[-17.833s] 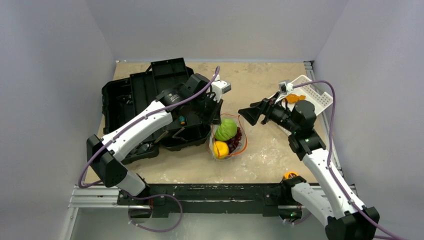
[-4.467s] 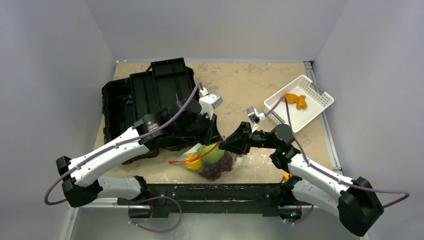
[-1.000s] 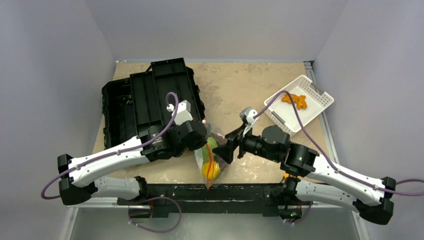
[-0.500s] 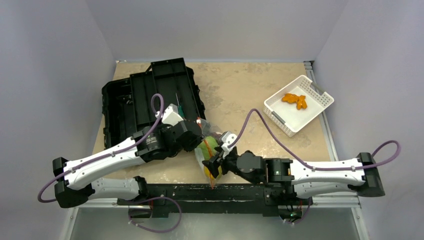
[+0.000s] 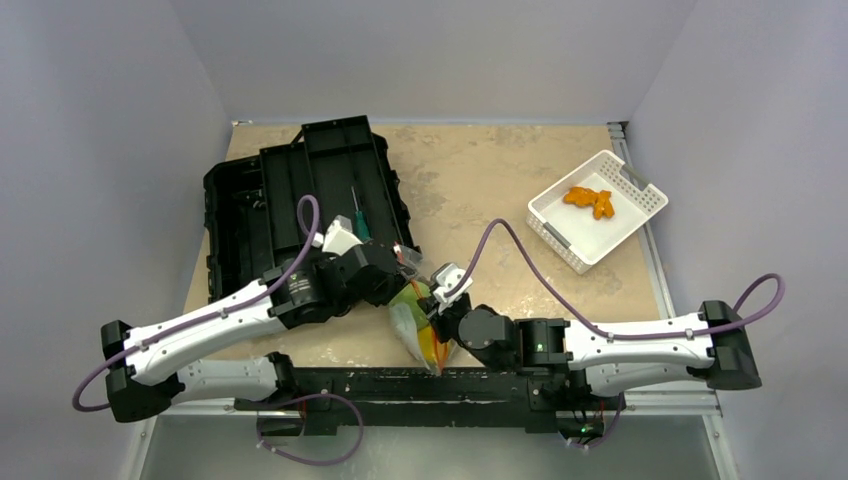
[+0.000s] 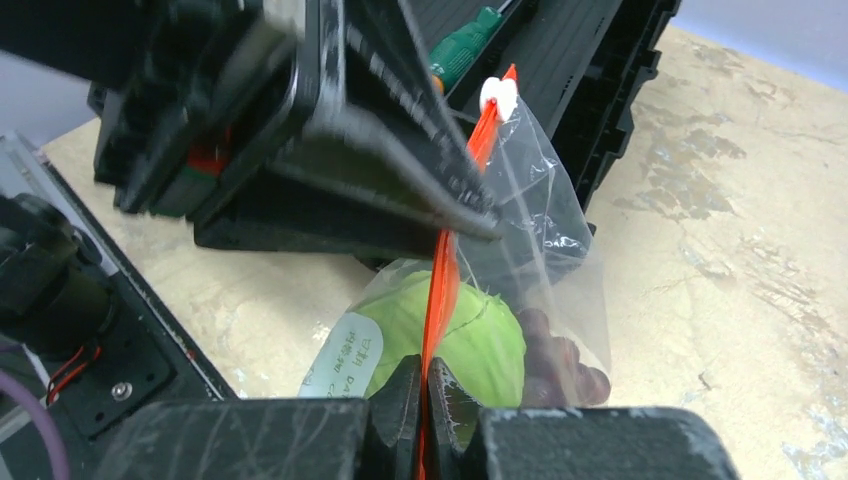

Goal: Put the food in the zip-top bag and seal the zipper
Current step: Adjust the zipper food storage bag at the center of the board.

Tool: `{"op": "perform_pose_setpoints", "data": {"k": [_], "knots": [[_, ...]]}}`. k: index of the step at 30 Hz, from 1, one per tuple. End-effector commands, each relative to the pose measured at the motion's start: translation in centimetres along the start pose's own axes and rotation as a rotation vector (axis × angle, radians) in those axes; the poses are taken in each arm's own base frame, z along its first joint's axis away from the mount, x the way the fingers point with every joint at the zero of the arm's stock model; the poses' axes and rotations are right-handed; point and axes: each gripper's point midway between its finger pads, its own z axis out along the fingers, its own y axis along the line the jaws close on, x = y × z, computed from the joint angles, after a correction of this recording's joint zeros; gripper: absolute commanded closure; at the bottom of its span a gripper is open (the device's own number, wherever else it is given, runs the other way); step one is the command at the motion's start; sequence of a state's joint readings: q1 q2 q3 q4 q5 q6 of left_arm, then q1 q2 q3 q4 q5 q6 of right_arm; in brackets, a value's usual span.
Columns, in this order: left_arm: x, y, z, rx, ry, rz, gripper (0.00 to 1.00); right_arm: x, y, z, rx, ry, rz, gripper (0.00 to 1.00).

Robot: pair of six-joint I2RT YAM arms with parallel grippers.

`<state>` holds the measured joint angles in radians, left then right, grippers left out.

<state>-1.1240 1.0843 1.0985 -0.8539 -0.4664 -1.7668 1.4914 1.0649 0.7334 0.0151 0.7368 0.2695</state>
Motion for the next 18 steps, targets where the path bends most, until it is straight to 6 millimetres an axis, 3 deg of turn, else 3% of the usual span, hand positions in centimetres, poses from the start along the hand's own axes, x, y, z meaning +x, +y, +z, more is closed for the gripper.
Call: {"op": "perform_pose_setpoints", "data": {"k": [1,6,12,18], "knots": [[-1.4,-2.5,-1.9,0.146,-0.015,0.010,0.61,-2.2,1.6,-0.7,-0.135,-0.079,0.009,1.00],[-2.8,-3.8,-4.6,0.332,-0.048,0.231,0.34,-3.0,2.2,-1.7,-0.366,-0.121,0.001,1.00],[-2.5,-4.1,-7.3,0.583,-0.074,0.779,0.26,-4.4,2.2,-3.3,-0.659,-0.131,0.021,1.00],[-1.9,-2.0,-6.8,0.692,0.010,0.961,0.21,-3.5,3.6,-3.5,-0.816,-0.078,0.023,1.00]]}}
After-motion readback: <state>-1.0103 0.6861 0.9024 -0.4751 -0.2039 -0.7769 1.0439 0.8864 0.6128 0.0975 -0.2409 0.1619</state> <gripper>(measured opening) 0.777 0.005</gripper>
